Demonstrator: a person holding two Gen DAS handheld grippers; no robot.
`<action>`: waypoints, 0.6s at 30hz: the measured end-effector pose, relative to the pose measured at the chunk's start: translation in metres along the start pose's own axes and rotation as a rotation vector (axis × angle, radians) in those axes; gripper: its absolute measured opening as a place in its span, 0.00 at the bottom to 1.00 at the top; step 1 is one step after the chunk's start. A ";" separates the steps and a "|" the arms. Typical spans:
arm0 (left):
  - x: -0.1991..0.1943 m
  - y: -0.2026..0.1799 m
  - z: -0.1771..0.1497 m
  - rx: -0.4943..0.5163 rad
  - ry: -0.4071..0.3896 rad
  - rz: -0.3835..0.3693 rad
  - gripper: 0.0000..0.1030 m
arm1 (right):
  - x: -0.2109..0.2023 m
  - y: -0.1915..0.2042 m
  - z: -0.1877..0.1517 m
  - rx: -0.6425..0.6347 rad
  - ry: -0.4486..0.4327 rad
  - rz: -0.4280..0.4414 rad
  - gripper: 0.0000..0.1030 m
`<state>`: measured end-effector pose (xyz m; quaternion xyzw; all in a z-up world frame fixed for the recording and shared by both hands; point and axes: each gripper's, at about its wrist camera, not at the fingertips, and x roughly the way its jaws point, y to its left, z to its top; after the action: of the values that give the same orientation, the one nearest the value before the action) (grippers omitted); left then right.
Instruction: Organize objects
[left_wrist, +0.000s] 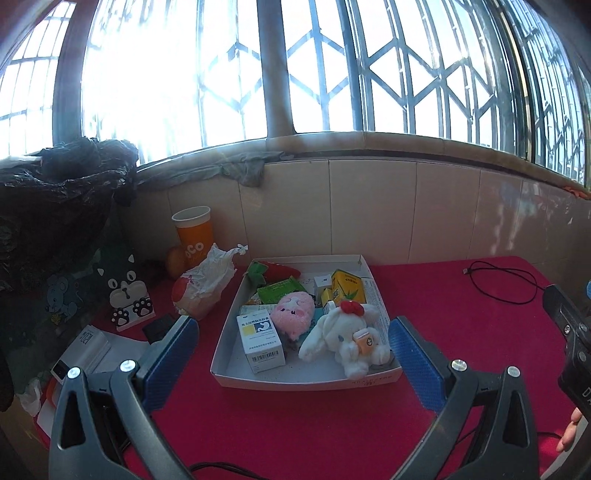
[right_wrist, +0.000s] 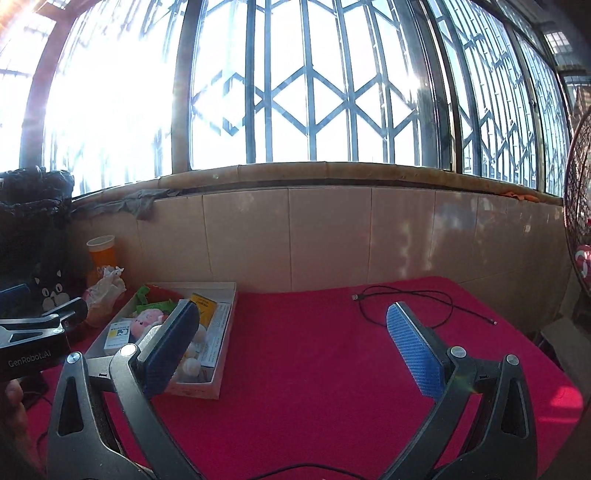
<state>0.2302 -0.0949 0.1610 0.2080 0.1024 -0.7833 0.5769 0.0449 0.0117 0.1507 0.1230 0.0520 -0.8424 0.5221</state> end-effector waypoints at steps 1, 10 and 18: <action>-0.002 -0.001 -0.002 0.001 0.001 -0.003 1.00 | -0.003 -0.004 0.000 0.020 0.001 0.002 1.00; -0.021 -0.007 -0.012 0.018 0.021 -0.004 1.00 | -0.040 -0.027 0.005 0.082 -0.072 -0.002 1.00; -0.035 -0.009 -0.018 0.018 0.022 -0.004 1.00 | -0.061 -0.042 0.007 0.117 -0.105 -0.021 1.00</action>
<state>0.2337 -0.0545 0.1601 0.2215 0.1024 -0.7830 0.5722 0.0318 0.0819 0.1711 0.1082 -0.0234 -0.8548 0.5070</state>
